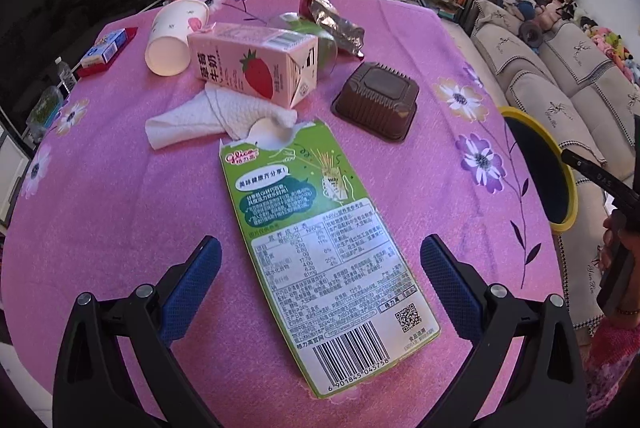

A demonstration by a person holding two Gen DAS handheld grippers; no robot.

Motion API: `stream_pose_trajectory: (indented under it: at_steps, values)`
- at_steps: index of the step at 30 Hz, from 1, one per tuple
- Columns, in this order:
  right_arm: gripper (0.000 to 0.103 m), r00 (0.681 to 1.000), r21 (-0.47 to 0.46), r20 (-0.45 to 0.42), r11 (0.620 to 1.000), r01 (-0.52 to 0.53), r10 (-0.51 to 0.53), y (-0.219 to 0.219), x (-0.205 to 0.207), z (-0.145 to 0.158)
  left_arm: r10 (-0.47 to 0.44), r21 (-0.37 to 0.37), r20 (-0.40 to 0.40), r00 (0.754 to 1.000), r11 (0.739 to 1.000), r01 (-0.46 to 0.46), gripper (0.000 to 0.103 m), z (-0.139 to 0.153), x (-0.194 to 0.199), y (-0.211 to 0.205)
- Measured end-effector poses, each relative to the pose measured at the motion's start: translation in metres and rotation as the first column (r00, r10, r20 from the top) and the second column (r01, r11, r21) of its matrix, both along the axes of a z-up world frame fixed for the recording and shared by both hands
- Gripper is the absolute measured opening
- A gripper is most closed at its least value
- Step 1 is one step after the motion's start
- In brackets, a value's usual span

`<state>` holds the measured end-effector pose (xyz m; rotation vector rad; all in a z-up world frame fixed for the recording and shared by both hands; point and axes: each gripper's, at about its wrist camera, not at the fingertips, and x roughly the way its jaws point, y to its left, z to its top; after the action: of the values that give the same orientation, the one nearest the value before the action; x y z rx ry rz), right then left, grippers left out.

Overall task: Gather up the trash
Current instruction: 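Lift the pill bottle over the bin and open the right gripper, then grasp the green juice carton with the left gripper and lift it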

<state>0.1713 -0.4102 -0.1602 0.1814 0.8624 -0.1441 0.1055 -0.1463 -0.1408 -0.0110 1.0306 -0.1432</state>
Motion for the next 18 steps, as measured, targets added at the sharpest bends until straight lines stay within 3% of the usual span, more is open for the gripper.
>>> stream_pose_trajectory:
  at_steps: [8, 14, 18]
  values:
    - [0.061, 1.000, 0.012, 0.012, 1.000, -0.025, 0.024, 0.009, -0.002, 0.004, -0.025, 0.080, -0.056, 0.998, 0.996, 0.030, 0.098, -0.023, -0.002, -0.020]
    - [0.061, 0.999, 0.015, 0.010, 0.999, -0.031, 0.030, 0.009, -0.002, 0.005, -0.030, 0.127, -0.095, 0.995, 0.991, 0.043, 0.098, -0.025, -0.012, 0.014]
    - [0.061, 0.999, 0.019, 0.012, 0.999, -0.035, 0.035, 0.011, 0.000, 0.005, 0.044, 0.106, -0.098, 0.994, 0.994, -0.033, 0.098, -0.018, -0.010, 0.049]
